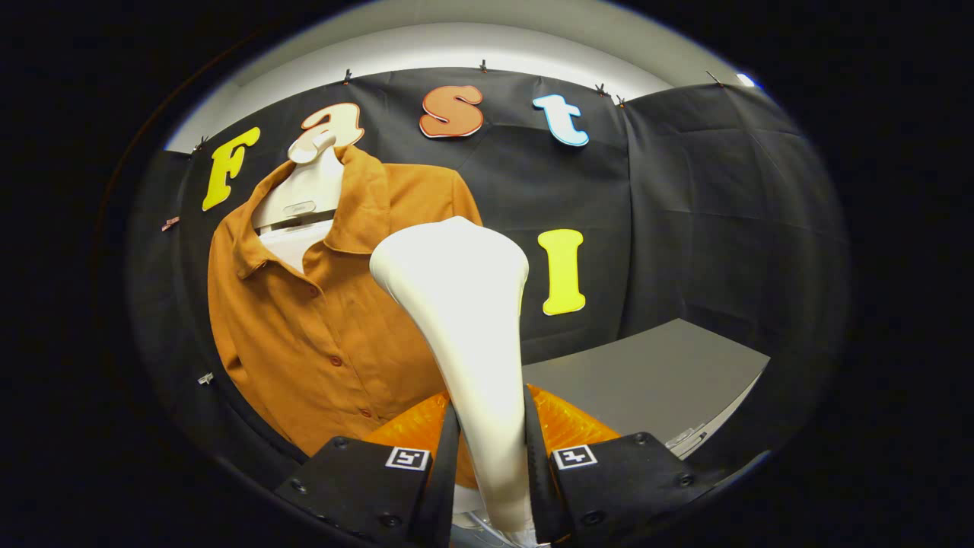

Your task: Iron the clothes twice with a garment steamer, once on the left side and once on the right side.

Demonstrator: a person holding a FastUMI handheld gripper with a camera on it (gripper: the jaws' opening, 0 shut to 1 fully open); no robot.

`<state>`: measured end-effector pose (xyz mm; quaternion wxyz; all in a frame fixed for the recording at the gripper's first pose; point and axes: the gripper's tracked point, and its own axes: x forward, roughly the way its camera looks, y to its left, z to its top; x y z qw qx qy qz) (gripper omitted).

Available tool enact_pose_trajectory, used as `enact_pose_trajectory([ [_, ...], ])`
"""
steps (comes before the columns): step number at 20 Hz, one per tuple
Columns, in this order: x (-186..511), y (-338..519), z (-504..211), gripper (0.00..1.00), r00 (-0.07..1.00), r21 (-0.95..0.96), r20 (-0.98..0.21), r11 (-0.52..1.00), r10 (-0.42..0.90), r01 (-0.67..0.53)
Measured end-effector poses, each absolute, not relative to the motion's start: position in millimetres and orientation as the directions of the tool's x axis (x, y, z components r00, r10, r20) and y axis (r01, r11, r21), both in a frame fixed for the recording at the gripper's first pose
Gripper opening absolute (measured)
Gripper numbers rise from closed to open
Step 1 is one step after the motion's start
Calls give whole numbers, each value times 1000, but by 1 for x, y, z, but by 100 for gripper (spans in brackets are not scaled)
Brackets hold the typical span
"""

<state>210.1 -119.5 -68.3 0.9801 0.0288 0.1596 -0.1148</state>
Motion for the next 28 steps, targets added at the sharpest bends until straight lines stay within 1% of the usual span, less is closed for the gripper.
enact_pose_trajectory([
  [6,236,-82,-80,44,914,-26,-343,974,-218,223],
  [14,270,-74,-102,44,891,-53,-382,968,-245,243],
  [19,277,-76,-131,44,866,-83,-430,966,-257,245],
  [28,276,-79,-191,45,796,-94,-556,970,-239,225],
])
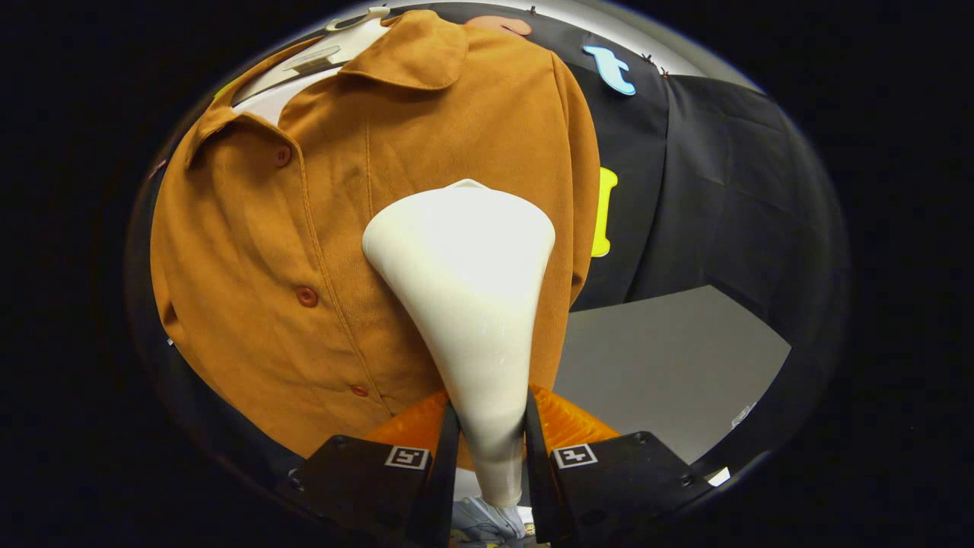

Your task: Iron the clothes twice with a garment steamer, once on the left side and once on the right side.

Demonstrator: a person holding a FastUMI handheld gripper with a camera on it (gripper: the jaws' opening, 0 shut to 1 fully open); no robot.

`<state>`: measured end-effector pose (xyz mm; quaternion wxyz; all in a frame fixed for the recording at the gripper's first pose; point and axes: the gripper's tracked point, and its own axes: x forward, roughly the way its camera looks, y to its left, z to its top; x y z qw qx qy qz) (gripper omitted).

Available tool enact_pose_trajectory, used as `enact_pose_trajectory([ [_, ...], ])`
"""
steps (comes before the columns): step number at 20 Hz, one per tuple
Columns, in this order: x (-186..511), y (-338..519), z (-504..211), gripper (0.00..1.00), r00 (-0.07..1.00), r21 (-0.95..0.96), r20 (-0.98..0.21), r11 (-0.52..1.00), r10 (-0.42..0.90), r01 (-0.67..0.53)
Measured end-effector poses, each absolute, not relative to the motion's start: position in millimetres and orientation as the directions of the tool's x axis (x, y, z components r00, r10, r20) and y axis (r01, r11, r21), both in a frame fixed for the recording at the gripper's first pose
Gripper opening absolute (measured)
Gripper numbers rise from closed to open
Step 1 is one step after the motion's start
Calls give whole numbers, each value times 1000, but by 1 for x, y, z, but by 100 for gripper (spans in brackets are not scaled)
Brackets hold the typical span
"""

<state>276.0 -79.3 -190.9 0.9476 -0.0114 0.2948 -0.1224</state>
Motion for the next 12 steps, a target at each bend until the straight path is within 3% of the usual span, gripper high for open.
enact_pose_trajectory([
  [12,247,-89,-264,45,668,-89,-708,967,-229,238],
])
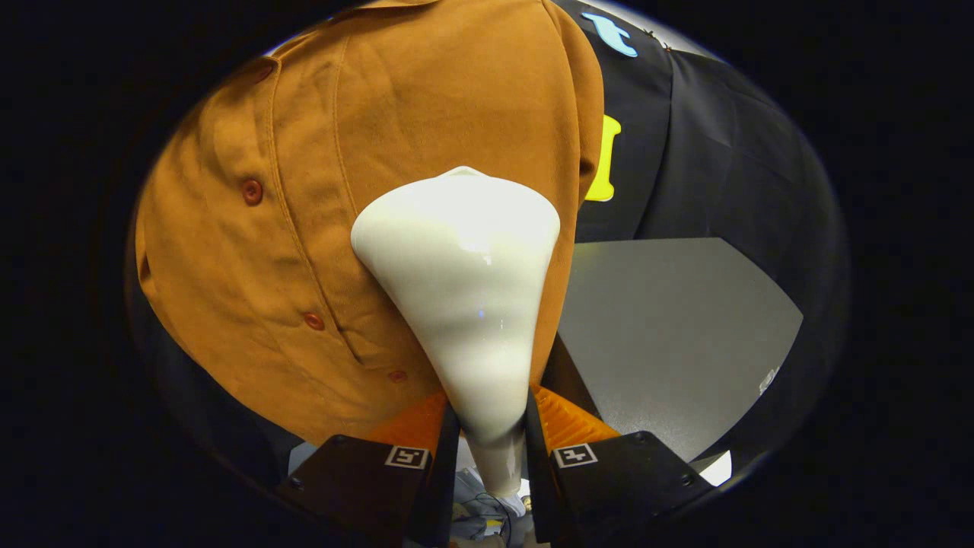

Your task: Iron the clothes twice with a garment steamer, once on the left side and once on the right side.

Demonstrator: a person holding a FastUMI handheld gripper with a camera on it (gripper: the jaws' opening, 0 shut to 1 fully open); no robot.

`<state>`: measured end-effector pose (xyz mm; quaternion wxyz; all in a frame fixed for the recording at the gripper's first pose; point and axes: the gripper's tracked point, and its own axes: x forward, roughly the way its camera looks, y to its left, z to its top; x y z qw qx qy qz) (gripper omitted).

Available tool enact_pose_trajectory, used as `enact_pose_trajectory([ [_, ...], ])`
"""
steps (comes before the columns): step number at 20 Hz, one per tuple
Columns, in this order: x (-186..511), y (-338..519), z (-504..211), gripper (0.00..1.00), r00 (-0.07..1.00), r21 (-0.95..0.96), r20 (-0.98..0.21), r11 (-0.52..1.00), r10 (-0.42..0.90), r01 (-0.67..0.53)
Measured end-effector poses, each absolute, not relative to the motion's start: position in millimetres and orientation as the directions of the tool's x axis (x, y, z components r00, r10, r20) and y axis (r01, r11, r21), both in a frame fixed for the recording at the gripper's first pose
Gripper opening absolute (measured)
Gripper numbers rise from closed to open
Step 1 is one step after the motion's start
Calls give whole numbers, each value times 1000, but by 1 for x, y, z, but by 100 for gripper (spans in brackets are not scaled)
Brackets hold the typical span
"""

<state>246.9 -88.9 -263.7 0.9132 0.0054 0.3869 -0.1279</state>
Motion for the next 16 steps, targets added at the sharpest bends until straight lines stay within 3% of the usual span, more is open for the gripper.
enact_pose_trajectory([
  [16,192,-95,-330,45,513,-77,-835,965,-201,252],
])
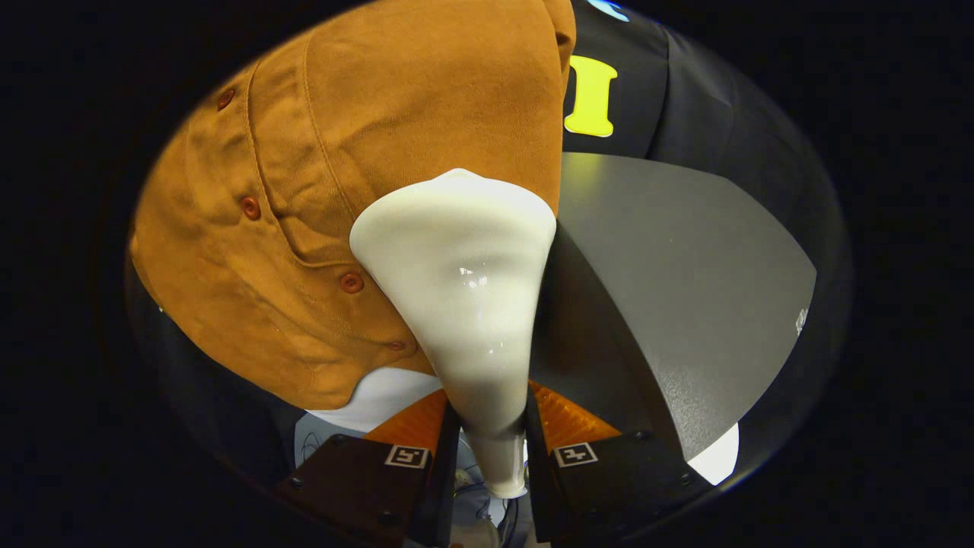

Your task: Iron the clothes twice with a garment steamer, once on the left side and once on the right side.

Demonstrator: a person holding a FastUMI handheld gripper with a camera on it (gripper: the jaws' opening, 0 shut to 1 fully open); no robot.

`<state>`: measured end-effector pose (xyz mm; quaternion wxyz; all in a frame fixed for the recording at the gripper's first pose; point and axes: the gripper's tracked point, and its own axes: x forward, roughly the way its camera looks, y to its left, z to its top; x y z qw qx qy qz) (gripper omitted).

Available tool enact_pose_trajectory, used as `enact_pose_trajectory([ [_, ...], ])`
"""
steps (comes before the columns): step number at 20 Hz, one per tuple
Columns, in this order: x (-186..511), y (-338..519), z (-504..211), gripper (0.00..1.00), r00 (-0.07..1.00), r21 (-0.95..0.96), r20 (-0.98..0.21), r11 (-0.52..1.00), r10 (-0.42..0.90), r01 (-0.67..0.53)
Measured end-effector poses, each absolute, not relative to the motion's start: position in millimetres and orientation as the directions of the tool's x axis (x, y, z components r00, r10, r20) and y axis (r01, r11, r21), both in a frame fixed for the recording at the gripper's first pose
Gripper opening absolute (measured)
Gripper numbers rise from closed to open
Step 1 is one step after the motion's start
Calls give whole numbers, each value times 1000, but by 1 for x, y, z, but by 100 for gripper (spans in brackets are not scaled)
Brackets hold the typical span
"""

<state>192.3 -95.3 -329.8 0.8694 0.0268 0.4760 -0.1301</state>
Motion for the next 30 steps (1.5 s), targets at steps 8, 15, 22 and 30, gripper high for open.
enact_pose_trajectory([
  [8,207,-96,-229,45,698,-68,-670,957,-252,280],
  [15,232,-33,-123,45,890,-12,-426,984,-165,176],
  [22,238,53,-86,44,952,-16,-306,1000,9,-15],
  [30,250,94,-104,44,932,-12,-357,998,59,-67],
])
